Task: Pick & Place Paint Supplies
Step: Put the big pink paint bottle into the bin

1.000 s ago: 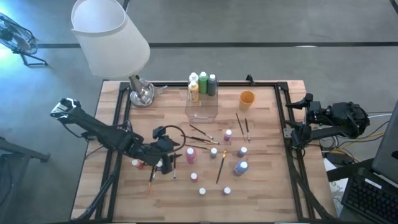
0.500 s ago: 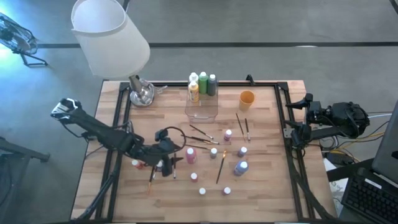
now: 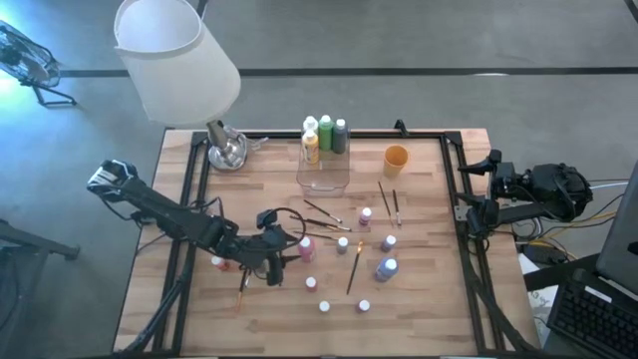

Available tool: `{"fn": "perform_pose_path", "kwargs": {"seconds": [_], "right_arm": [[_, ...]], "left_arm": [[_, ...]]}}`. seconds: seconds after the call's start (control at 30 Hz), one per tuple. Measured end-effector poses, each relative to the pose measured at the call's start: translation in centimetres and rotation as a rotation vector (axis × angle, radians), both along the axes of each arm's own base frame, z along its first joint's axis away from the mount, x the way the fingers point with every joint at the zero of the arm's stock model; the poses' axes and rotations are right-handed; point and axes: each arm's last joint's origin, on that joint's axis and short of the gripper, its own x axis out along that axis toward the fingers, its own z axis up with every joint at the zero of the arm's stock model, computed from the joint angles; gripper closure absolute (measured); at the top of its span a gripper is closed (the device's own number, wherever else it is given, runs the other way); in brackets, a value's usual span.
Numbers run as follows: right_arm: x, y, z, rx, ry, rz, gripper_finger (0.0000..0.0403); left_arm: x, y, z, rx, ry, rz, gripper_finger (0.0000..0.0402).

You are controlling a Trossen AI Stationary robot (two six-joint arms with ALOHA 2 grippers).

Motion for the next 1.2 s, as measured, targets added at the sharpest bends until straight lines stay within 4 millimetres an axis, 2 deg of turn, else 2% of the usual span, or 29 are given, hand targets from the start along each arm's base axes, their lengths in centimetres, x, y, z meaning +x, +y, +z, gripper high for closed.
{"fn": "perform_pose_path", "kwargs": {"seconds": [0.4, 1.2], "right_arm": [[0.0, 0.0, 0.0, 0.0, 0.0, 0.0, 0.0039], [0.0, 0.0, 0.0, 0.0, 0.001, 0.0, 0.0039]], "left_arm": [[1.0, 1.2, -0.7, 0.013, 0.021, 0.054, 0.0186], [2.4, 1.7, -1.9, 0.002, 0.029, 0.063, 0.0186]]}}
